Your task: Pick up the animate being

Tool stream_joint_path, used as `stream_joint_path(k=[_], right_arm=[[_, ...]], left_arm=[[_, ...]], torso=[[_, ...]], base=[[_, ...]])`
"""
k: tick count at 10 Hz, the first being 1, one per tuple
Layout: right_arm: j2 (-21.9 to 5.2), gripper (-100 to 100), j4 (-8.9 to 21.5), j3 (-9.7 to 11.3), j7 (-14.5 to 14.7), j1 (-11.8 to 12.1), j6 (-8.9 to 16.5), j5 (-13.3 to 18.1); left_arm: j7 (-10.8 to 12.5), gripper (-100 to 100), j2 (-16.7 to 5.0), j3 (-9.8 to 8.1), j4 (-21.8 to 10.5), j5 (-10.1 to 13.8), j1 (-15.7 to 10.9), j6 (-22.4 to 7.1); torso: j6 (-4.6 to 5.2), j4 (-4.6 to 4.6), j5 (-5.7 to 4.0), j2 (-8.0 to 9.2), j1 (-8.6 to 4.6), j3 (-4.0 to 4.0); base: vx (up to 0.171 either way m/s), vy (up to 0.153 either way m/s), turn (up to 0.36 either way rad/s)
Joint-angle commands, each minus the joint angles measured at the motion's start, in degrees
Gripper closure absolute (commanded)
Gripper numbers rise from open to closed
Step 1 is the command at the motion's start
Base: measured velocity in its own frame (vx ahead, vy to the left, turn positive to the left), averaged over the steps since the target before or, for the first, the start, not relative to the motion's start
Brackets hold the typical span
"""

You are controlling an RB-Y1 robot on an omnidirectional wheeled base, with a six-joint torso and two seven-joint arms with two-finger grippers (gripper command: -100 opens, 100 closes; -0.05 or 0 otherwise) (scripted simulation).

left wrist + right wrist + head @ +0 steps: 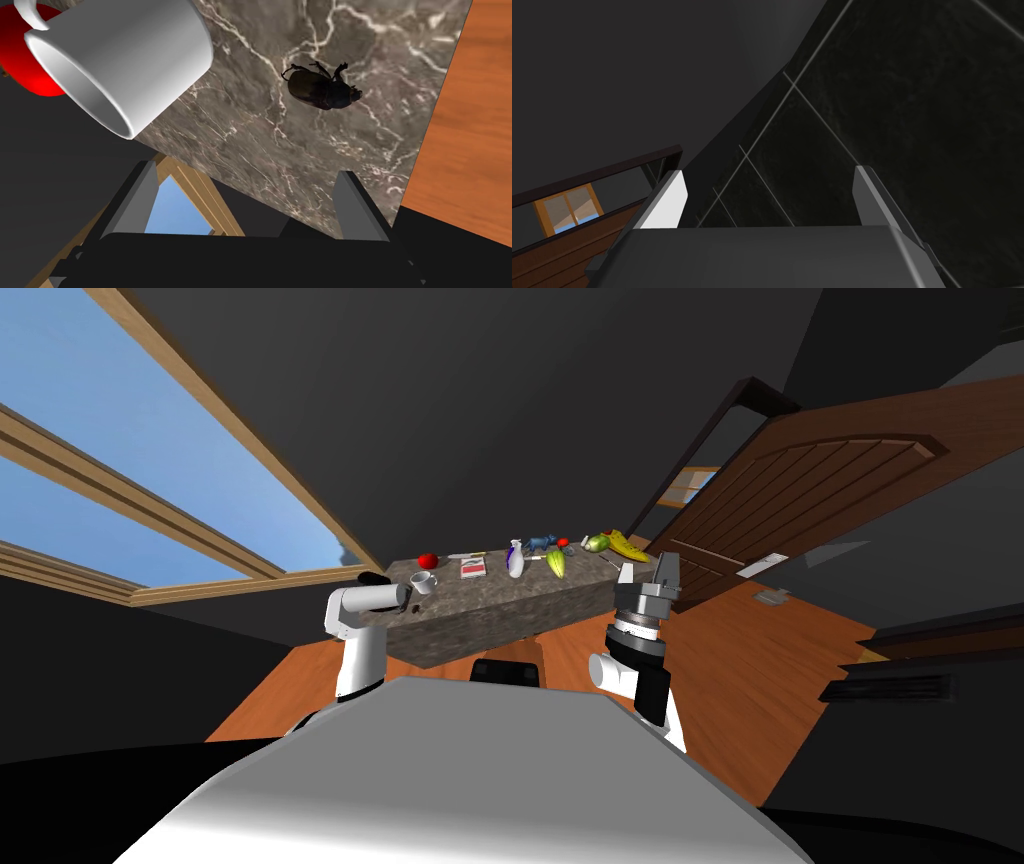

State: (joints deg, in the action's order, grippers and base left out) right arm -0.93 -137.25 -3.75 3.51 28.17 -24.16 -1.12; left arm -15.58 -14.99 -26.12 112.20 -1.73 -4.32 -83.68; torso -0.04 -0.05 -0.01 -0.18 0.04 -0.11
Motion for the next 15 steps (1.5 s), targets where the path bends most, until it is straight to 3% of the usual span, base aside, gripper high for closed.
stream_joint_path(k=[1, 2, 5, 10, 11, 12, 13, 15], right_arm=[[0.0, 0, 0.0, 0.0, 0.0, 0.0, 0.0, 0.0], [0.0, 0, 0.0, 0.0, 0.0, 0.0, 0.0, 0.0], [0.0, 0, 0.0, 0.0, 0.0, 0.0, 0.0, 0.0], [0.0, 0, 0.0, 0.0, 0.0, 0.0, 0.0, 0.0], [0.0, 0, 0.0, 0.0, 0.0, 0.0, 0.0, 0.0], [0.0, 0, 0.0, 0.0, 0.0, 0.0, 0.0, 0.0], [0.0, 0, 0.0, 0.0, 0.0, 0.0, 0.0, 0.0], [0.0, 0, 0.0, 0.0, 0.0, 0.0, 0.0, 0.0]], left_arm=[[-0.3, -100, -0.1, -0.15, -0.6, 0.1, 0.2, -2.9], [-0.3, -100, -0.1, -0.15, -0.6, 0.1, 0.2, -3.7], [-0.9, -100, -0.3, -0.47, -2.2, 0.6, 0.6, -9.6], [-1.3, -100, -0.2, -0.68, -3.8, 0.9, 1.6, -15.2], [-1.1, -100, -0.2, -0.48, -3.4, 0.7, 1.2, -14.7], [-1.1, 0, -0.2, -0.46, -3.4, 0.7, 1.2, -14.9], [-0.8, -100, 0.2, -0.10, -4.6, 0.5, 1.7, -13.1], [-0.6, -100, 0.6, 0.25, -5.8, 0.2, 2.2, -11.2]], torso=[[0.00, 0.00, 0.00, 0.00, 0.00, 0.00], [0.01, 0.00, 0.00, -0.03, -0.02, -0.01], [0.00, -0.01, 0.00, -0.05, 0.02, -0.03], [0.00, 0.01, 0.01, 0.03, 0.08, 0.01], [-0.01, 0.01, 0.03, 0.04, 0.16, 0.02], [0.00, 0.02, 0.02, 0.12, 0.10, 0.06], [0.00, 0.04, 0.01, 0.19, 0.04, 0.11], [0.00, 0.04, 0.02, 0.19, 0.09, 0.11]], base=[[0.068, -0.007, -0.020], [0.053, -0.009, -0.011], [0.075, 0.004, -0.020], [0.056, 0.017, -0.006], [0.024, 0.022, -0.001], [0.000, 0.000, 0.000], [0.008, 0.014, 0.001], [0.016, 0.024, 0.000]])
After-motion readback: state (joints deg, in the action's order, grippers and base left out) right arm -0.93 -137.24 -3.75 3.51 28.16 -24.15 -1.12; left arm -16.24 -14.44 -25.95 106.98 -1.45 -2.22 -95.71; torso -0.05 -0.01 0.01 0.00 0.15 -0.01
